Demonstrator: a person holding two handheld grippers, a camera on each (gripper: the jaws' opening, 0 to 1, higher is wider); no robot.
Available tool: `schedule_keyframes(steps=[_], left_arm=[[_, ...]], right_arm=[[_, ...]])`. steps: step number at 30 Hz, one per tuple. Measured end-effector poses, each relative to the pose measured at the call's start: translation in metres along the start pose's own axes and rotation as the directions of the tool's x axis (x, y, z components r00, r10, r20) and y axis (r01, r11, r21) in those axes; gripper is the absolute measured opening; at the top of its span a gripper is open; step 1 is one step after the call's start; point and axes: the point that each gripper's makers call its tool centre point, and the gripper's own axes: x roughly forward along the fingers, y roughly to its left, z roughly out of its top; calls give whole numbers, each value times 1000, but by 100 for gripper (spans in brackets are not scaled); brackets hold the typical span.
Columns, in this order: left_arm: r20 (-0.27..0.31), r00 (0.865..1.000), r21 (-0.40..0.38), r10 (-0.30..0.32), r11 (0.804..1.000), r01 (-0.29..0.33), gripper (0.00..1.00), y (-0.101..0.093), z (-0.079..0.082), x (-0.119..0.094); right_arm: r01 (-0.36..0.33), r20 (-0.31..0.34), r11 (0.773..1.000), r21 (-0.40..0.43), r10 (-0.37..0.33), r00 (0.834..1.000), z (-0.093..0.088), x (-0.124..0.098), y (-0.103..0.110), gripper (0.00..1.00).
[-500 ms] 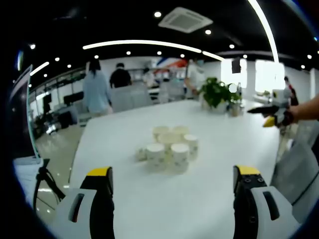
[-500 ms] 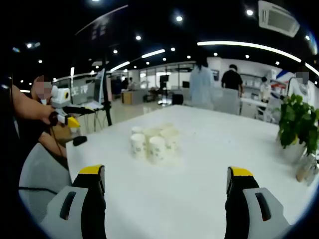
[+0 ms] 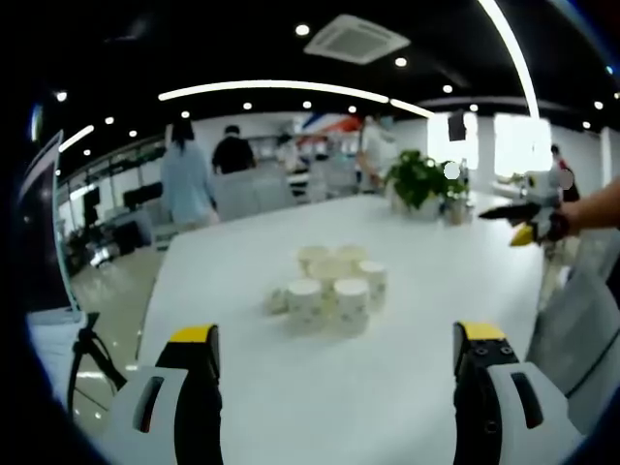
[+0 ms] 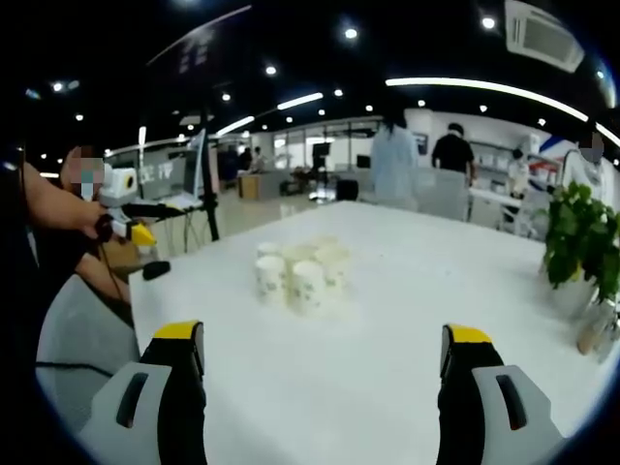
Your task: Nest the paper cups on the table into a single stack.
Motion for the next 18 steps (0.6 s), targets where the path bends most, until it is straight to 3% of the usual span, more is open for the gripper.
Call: schedule_keyframes(steps=[18], left_arm=[[9, 1000, -5, -5, 1000, 5, 98, 1, 4, -5]], right_arm=[[-45, 23, 999, -22, 46, 999, 10, 23, 6, 100]])
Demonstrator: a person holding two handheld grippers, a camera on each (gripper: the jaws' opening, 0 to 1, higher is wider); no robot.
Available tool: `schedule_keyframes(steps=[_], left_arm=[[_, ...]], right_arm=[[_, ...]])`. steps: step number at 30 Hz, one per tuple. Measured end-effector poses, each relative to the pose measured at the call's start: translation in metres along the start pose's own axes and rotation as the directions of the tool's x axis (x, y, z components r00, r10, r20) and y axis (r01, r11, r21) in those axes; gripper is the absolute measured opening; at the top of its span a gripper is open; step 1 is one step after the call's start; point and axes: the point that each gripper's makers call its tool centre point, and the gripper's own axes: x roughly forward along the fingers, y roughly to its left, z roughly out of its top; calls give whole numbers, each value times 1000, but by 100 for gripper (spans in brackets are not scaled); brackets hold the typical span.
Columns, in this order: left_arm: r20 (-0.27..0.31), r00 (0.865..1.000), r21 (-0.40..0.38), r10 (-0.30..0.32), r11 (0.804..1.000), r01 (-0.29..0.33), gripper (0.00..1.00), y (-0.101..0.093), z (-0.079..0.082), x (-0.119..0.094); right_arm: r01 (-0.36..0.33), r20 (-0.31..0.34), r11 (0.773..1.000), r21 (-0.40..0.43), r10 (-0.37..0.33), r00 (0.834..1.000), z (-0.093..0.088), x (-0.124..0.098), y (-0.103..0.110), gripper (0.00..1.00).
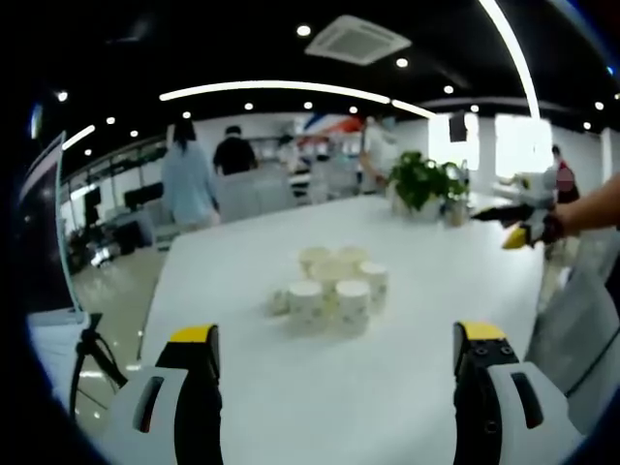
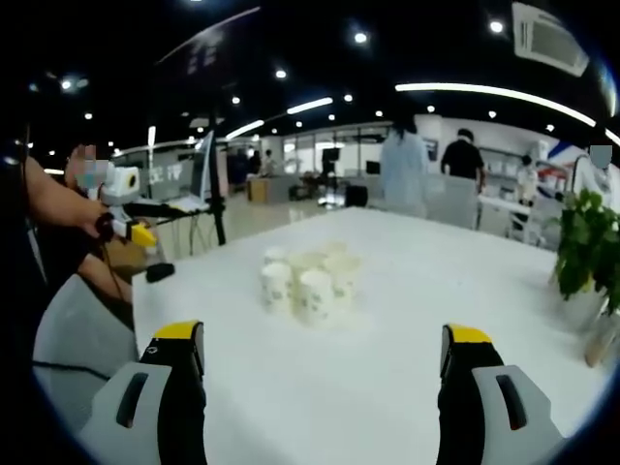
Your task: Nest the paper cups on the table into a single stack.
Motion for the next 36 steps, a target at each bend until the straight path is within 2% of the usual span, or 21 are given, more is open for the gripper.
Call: schedule_keyframes(steps=[17, 22, 36], left_arm=[[-9, 1000, -5, 2, 1000, -2, 98, 3, -6, -4], [-10, 1000, -6, -1, 1000, 1, 98, 2, -8, -5], [-7, 1000, -12, 7, 1000, -7, 98, 7, -8, -10]], right_arm=[[-49, -14, 998, -45, 48, 999, 8, 37, 13, 100], [-50, 2, 997, -57, 50, 999, 11, 46, 13, 95], [-48, -2, 997, -66, 48, 999, 16, 68, 15, 94]])
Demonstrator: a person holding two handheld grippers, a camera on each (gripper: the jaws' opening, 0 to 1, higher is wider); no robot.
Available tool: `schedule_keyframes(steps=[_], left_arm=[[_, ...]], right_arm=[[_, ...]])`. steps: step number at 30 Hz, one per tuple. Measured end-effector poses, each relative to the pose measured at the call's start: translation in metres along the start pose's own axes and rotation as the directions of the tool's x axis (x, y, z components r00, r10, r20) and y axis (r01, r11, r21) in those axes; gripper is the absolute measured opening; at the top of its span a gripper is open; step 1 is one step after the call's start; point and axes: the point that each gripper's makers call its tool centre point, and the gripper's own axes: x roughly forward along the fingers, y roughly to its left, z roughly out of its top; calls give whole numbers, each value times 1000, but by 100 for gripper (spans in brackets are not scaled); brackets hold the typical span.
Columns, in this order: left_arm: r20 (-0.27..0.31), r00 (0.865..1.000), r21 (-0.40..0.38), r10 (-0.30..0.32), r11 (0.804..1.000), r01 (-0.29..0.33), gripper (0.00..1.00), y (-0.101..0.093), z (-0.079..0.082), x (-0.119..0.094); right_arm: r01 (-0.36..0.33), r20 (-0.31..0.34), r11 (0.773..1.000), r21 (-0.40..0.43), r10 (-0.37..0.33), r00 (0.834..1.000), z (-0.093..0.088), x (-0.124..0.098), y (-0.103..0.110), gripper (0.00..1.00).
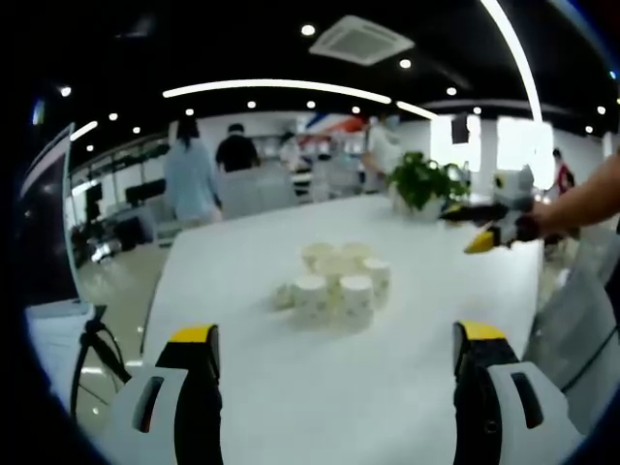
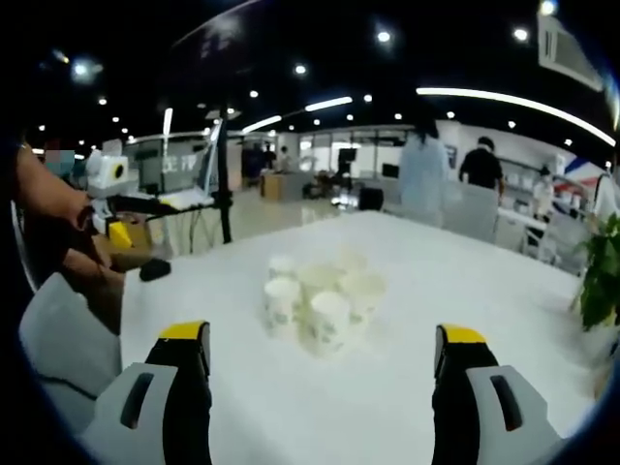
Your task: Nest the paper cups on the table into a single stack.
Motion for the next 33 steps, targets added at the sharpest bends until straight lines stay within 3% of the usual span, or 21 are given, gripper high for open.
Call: schedule_keyframes(steps=[18, 33], left_arm=[[17, 1000, 15, -8, 1000, 8, 98, 2, -1, 3], [-7, 1000, 2, -6, 1000, 6, 98, 6, -16, 6]], right_arm=[[-24, -18, 1000, -3, 24, 1000, 4, 37, -1, 92], [-52, -31, 998, -25, 51, 998, 6, 69, -5, 90]])
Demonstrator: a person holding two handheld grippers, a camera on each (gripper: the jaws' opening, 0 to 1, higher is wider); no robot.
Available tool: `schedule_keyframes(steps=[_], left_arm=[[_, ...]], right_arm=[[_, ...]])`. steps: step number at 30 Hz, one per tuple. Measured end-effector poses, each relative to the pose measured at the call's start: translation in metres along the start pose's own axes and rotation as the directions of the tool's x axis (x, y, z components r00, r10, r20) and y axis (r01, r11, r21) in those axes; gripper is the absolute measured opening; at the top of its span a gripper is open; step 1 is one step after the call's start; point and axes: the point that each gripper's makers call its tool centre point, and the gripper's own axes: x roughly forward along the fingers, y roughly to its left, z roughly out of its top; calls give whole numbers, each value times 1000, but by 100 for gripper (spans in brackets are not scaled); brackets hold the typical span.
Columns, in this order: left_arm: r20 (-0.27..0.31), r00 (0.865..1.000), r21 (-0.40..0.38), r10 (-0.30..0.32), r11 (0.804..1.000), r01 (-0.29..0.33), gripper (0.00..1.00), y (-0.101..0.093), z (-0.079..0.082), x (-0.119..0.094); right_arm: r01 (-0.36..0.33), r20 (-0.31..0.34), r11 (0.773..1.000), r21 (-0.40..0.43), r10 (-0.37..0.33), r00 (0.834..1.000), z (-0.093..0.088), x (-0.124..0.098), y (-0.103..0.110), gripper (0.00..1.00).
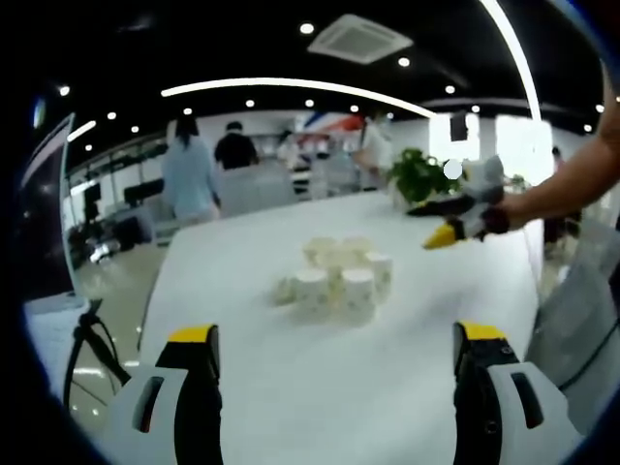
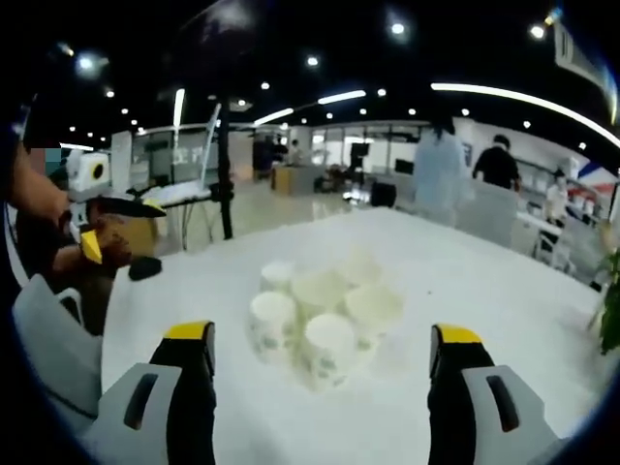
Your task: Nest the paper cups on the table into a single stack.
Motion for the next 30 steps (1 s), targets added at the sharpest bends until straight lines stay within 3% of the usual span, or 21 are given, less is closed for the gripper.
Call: schedule_keyframes(steps=[12, 21, 30], left_arm=[[-6, 1000, -4, 16, 1000, -16, 98, 10, -1, -3], [-30, 1000, 0, 4, 1000, -4, 98, 14, -8, -1], [-44, 999, 8, -4, 1000, 4, 98, 17, -12, -2]], right_arm=[[0, 0, 1000, 25, 0, 1000, -4, 25, -3, 87], [12, -13, 1000, 4, -12, 1000, -14, 42, -8, 79], [27, -37, 998, 59, -25, 999, -35, 54, -12, 71]])
